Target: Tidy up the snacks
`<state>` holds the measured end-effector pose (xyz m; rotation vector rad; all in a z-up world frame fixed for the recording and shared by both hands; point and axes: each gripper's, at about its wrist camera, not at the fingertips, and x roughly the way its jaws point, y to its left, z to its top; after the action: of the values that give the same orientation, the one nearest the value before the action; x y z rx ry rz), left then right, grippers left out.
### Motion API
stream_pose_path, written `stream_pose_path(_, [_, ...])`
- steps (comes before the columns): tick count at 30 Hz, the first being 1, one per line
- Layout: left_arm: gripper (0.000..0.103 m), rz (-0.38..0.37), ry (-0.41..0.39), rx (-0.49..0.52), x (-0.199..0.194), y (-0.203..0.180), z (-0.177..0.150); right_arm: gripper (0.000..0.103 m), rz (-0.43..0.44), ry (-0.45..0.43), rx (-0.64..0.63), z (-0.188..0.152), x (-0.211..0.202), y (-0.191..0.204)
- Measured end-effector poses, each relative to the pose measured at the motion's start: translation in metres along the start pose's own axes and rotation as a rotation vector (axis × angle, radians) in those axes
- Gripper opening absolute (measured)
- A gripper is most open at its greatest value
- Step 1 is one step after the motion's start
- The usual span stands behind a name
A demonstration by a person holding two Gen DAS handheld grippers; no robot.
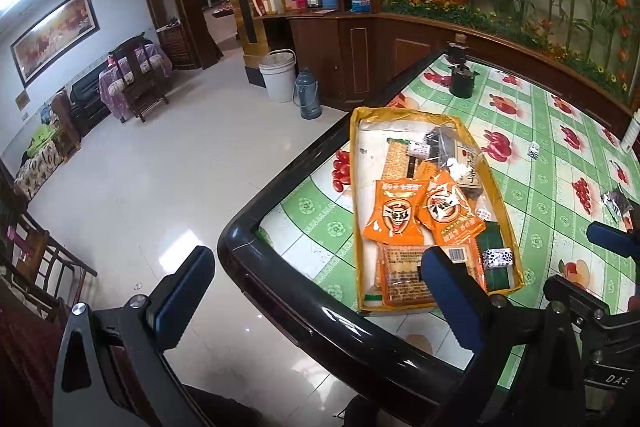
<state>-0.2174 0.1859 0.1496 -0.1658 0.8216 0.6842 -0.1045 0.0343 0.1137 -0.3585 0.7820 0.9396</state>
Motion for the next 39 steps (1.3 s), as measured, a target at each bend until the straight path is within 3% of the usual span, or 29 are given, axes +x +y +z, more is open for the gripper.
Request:
stream_pose_path(17, [0.103, -0.023, 0.010, 0.060, 0.004, -0.017, -0.001, 0.086, -0.015, 0.013, 0.028, -0.005, 0.003, -0.005])
stream_pose_path(27, [0.103, -0.041, 0.040, 0.137, 0.027, -0.023, 0.009, 0.086, -0.027, 0.028, 0.097, -0.004, 0.020, -0.011])
stream_pose_path(39, [0.103, -0.156, 0.090, 0.259, 0.069, -0.037, 0.021, 0.086, -0.117, 0.069, 0.245, -0.010, 0.042, -0.020])
